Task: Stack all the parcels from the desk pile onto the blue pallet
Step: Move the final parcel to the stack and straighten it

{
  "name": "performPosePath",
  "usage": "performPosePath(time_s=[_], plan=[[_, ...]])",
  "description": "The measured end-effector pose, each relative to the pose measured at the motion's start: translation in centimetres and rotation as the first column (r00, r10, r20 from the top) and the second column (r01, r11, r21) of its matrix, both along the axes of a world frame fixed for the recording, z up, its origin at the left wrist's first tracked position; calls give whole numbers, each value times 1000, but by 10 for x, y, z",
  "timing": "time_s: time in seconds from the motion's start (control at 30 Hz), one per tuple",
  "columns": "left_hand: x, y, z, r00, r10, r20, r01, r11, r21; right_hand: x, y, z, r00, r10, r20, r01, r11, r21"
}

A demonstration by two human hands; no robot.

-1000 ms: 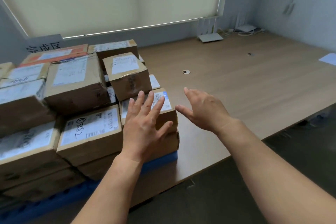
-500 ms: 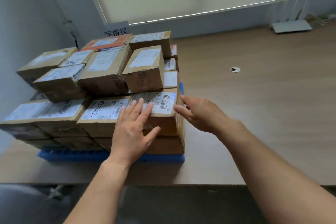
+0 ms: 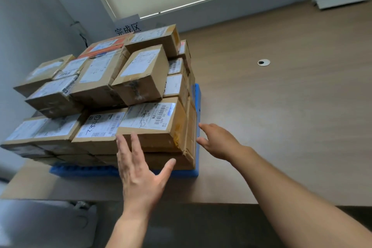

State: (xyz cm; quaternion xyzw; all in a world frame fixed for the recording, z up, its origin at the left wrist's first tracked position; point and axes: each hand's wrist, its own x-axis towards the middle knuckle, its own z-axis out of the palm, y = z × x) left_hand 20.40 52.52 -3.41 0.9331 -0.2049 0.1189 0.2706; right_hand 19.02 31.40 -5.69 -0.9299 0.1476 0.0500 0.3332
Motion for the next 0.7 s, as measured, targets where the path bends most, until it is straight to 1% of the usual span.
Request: performPosePath(time_s=[0.07, 0.13, 0.23, 0.33, 0.47, 0.57, 0.67, 0.7], plan=[[-10, -6, -8, 996, 27, -81, -32, 998, -59, 6, -1, -4, 1000, -20, -1, 20, 997, 73], [-17, -12, -18, 981, 80, -174, -94, 993, -70, 12, -5, -8, 1000, -14, -6, 14, 992, 124], [-26, -22, -31, 926, 202, -318, -227, 973, -41, 19, -11, -12, 998, 47, -41, -40, 988, 149], [-25, -41, -41, 873, 279, -399, -321, 946, -41, 26, -14, -17, 991, 128, -40, -118, 972, 202], [-20, -70, -56, 765, 359, -534, -446, 894, -38, 28, -22, -19, 973, 229, -34, -208, 931, 300], [-17, -83, -65, 692, 432, -578, -543, 839, -23, 31, -30, -22, 958, 284, -41, -258, 916, 307], [-13, -91, -69, 584, 521, -623, -635, 771, 49, 36, -31, -26, 939, 340, -50, -307, 896, 321], [-12, -94, -69, 561, 537, -630, -654, 754, 60, 38, -31, -26, 935, 350, -52, -315, 891, 327]])
